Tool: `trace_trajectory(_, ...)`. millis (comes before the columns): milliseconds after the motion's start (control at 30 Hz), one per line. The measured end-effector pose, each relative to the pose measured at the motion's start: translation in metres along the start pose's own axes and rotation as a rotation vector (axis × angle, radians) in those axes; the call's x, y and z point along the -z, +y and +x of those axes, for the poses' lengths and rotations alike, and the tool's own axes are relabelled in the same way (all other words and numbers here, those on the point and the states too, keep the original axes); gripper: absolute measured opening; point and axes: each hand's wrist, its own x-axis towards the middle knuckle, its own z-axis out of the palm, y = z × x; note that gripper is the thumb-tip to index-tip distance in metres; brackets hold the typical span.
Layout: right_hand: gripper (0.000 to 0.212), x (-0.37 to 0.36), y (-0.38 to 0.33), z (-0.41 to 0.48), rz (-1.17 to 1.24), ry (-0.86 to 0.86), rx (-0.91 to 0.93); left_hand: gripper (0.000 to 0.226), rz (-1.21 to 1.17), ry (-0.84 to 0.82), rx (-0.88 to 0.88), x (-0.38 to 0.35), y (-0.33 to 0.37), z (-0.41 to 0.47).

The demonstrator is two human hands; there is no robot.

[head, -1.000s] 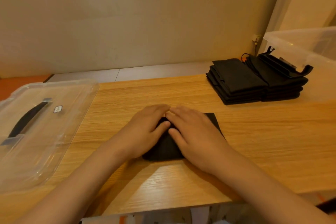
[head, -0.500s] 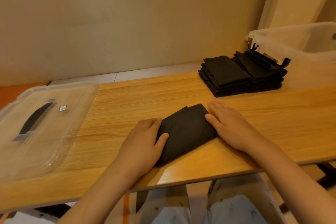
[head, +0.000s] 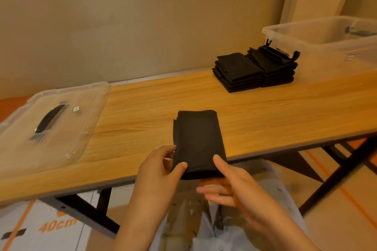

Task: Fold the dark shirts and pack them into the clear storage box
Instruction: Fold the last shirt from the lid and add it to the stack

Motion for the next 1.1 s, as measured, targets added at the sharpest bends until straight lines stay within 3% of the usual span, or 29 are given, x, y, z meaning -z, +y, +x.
trace_trajectory(100, 0.069, -0.009, 0.004, 0.001, 0.208, 0.022, 0.061, 0.034, -0.094, -0.024, 0.042, -0.006, 0.001, -0.015)
trace_trajectory(267, 0.031, -0.006, 0.009, -0.010, 0.296, 0.098, 0.101, 0.024, -0.513, -0.063, 0.322, -0.006, -0.004, -0.028)
trace_trajectory(333, 0.027, -0.001, 0.013, -0.019, 0.312, 0.094, 0.101, 0.034, -0.596, -0.186, 0.405, -0.002, -0.005, -0.031)
trace_trajectory(433, 0.026, 0.004, 0.017, -0.035, 0.340, 0.065, 0.103, 0.042, -0.860, -0.511, 0.427, 0.000, 0.005, -0.036)
trace_trajectory(567, 0.031, 0.011, 0.025, -0.053, 0.338, 0.017, 0.078, 0.050, -1.324, -0.599, 0.632, -0.018, 0.014, -0.040)
trace_trajectory(633, 0.031, 0.014, 0.028, -0.061, 0.321, 0.011, 0.078, 0.050, -1.447, -0.618, 0.673, -0.023, 0.016, -0.041)
trace_trajectory(833, 0.029, 0.028, 0.029, -0.073, 0.286, 0.014, 0.114, 0.040, -1.349, -0.513, 0.693, -0.028, 0.028, -0.030)
trace_trajectory(1000, 0.014, 0.043, 0.006, -0.068, 0.279, 0.036, 0.221, 0.035, -1.272, -0.456, 0.695, -0.035, 0.057, -0.001)
trace_trajectory(1100, 0.016, 0.053, -0.017, -0.048, 0.275, 0.080, 0.301, 0.031, -1.237, -0.410, 0.647, -0.044, 0.071, 0.029)
